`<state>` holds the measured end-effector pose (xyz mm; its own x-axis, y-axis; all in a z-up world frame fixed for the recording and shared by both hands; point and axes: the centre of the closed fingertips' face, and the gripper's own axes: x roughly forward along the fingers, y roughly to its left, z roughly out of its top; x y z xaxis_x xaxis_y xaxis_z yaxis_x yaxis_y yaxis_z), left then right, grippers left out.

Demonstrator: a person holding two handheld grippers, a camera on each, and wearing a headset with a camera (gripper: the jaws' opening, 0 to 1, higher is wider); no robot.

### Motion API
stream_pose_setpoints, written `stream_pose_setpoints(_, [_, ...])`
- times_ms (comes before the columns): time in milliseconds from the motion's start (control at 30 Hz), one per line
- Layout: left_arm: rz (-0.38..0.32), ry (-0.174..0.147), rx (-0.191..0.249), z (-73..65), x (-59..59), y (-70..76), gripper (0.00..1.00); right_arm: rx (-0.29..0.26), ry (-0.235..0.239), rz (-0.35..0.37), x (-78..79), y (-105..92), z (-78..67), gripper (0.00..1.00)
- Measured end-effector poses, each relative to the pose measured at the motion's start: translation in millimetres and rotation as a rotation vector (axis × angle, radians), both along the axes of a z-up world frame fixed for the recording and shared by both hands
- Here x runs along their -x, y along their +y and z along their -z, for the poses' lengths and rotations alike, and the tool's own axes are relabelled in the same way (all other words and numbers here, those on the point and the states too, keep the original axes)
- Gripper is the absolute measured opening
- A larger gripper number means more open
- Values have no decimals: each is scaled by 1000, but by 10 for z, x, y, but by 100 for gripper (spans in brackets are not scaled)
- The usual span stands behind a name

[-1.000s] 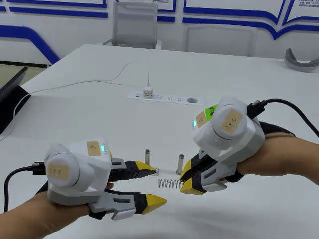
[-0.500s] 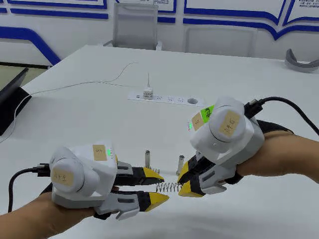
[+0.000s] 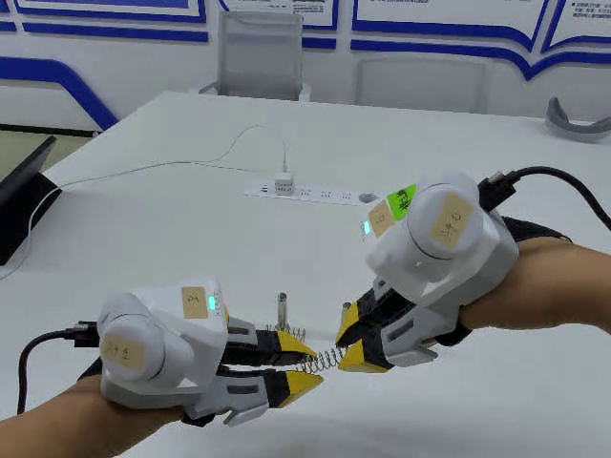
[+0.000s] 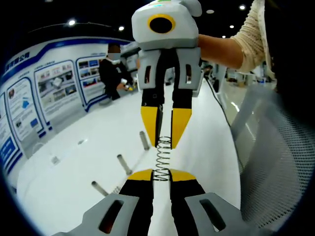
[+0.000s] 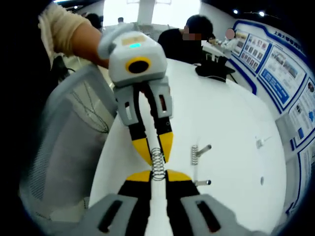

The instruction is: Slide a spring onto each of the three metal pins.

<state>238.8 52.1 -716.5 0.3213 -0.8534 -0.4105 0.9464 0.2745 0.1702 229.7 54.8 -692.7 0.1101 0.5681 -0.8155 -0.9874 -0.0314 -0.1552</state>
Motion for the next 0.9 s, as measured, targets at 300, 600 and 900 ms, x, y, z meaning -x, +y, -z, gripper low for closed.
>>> stream_pose_setpoints(300, [2, 1, 3, -2, 16, -15, 11, -27, -26, -23, 44, 140, -119, 12])
stream_pose_setpoints(600, [-3, -3, 22, -29, 7, -17, 11, -53, -32, -23, 35, 217, -173, 12])
stream_pose_setpoints(900, [-6, 2, 32, -24, -1, -16, 11, -80, -15, -4, 21, 229, -176, 14])
